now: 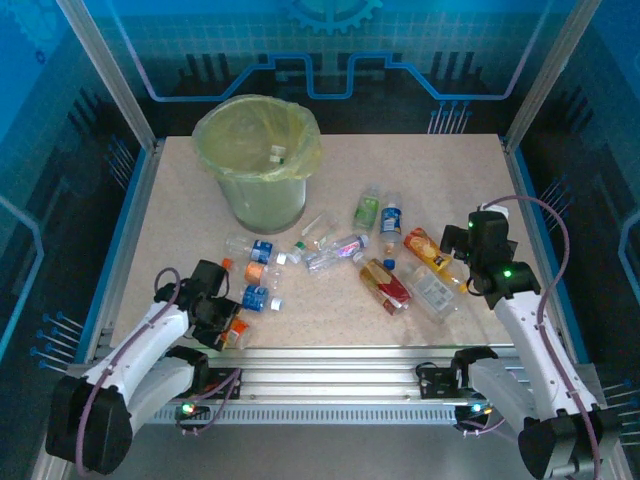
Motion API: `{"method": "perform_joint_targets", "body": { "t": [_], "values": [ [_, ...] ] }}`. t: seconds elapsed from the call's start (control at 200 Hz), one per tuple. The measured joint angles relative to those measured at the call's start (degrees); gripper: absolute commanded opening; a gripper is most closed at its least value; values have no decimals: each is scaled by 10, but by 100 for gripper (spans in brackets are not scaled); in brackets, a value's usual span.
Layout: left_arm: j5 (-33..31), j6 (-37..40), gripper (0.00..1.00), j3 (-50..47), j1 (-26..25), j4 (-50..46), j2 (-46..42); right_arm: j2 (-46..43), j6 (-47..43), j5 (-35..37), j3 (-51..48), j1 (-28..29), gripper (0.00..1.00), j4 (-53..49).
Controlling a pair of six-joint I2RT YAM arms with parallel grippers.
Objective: Put the plastic bottles in the bin
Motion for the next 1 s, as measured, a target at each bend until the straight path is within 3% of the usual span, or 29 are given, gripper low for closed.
{"method": "perform_joint_targets", "body": {
  "t": [0.25, 0.535, 0.77, 1.001],
  "values": [
    [-35, -14, 49, 12, 1, -10, -28, -6, 1, 0, 0, 0, 100, -6],
    [-117, 3, 48, 140, 22, -84, -81, -11, 1, -1, 0, -1, 100, -6],
    [-176, 114, 48, 294, 78, -86, -54, -10, 1, -5, 0, -2, 100, -6],
    [-190, 222, 45, 370, 87, 46, 0, -9, 1, -17, 0, -4, 100, -5]
  ]
}}
